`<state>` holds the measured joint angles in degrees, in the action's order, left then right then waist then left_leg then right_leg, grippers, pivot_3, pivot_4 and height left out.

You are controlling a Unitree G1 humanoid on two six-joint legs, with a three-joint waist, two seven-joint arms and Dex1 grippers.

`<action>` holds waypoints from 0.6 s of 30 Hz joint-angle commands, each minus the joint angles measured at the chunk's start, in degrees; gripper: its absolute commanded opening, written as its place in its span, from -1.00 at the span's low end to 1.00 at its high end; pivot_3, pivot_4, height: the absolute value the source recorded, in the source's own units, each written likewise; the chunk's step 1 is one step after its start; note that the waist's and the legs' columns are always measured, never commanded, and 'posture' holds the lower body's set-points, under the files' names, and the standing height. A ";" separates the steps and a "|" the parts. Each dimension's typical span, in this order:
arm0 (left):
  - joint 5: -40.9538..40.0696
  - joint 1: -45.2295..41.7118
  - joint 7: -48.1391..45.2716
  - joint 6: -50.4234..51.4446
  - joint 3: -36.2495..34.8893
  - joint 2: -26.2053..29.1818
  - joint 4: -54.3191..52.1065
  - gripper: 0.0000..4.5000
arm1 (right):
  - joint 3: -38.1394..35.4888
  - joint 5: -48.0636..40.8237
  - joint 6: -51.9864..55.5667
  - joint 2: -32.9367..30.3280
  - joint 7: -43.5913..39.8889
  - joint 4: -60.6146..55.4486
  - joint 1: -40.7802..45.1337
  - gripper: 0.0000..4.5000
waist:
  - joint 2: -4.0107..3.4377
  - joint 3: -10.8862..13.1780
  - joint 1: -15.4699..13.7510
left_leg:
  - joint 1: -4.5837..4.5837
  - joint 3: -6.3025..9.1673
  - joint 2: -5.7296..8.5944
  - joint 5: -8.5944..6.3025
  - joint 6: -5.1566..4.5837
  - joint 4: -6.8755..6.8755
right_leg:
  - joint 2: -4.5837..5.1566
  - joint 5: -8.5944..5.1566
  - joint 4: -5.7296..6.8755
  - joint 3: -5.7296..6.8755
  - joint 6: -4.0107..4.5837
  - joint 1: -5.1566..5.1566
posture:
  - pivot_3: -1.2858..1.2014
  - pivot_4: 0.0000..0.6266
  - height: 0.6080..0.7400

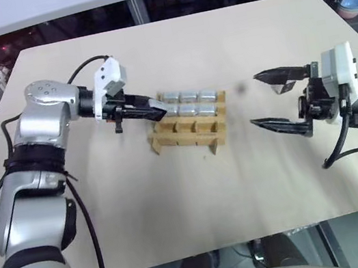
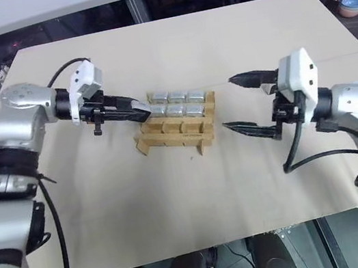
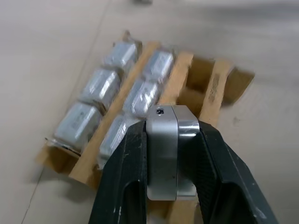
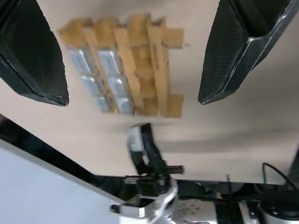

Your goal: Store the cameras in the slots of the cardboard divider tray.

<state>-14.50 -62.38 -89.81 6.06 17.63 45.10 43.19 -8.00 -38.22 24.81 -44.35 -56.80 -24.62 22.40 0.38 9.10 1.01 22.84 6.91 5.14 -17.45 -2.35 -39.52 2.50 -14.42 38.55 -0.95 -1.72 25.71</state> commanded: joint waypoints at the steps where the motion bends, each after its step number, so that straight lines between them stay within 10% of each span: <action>1: 2.70 -3.63 -2.59 -4.44 -0.87 -1.71 4.15 -0.67 | -1.95 -0.20 -1.11 -0.44 0.44 -1.41 0.89 0.96 | 0.00 0.00 -0.03 | 0.00 0.01 0.00 0.00 0.00 -0.03 | 0.02 0.00 0.05 0.00 0.00 0.00 | 0.03 -0.52 1.00; 18: 12.83 -8.60 -2.69 -15.31 5.79 -4.62 14.85 -0.67 | -3.31 0.36 -1.65 -0.15 4.80 -6.33 -4.71 0.96 | 0.01 0.00 -0.12 | 0.04 0.05 0.06 -0.01 -0.01 -0.55 | 0.05 0.00 0.47 -0.09 -0.01 -0.07 | 0.03 -0.52 1.00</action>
<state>-2.77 -69.25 -92.21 -7.27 23.21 39.73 57.35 -9.54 -37.99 24.46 -44.42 -52.52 -29.02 17.61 0.39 9.10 0.88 22.87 6.96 5.20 -17.46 -2.36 -40.07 2.54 -14.42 39.02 -1.04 -1.73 25.64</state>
